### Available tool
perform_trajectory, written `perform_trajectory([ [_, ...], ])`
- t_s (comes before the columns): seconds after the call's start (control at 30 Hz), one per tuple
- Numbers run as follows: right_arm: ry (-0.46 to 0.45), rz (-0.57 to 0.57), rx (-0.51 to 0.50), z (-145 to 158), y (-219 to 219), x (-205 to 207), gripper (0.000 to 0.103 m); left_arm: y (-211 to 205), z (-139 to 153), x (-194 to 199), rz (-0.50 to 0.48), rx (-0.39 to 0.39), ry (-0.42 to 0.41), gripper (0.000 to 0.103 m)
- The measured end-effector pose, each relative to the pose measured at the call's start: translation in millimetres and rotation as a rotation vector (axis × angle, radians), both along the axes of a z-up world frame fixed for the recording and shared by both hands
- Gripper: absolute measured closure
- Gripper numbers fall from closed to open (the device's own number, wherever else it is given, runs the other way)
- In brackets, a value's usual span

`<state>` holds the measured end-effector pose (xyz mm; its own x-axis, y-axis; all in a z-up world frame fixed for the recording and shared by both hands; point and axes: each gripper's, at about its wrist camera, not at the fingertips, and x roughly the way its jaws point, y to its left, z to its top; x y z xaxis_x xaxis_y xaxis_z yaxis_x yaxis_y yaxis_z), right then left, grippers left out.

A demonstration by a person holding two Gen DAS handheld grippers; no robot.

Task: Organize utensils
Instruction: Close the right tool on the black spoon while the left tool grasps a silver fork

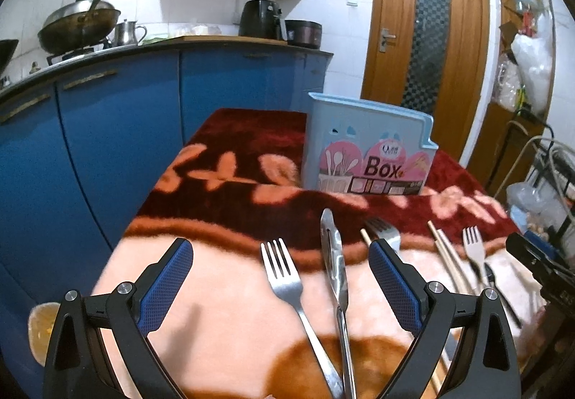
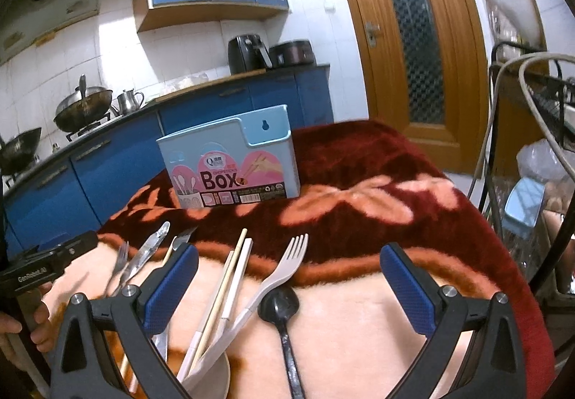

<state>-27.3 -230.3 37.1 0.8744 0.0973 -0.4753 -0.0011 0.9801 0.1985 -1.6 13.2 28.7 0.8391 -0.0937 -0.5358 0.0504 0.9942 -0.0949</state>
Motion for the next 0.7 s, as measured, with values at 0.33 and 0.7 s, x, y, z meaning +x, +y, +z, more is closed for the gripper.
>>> perform_trajectory([
  [0.33,0.258,0.017,-0.041,8.2,-16.9,20.8,0.004,8.5,3.8,21.9,-0.043,-0.017,0.173,0.005],
  [0.7,0.55,0.173,-0.209,-11.6,0.5,27.4,0.028,1.8,-25.2,39.6,-0.121,0.021,0.422,0.031],
])
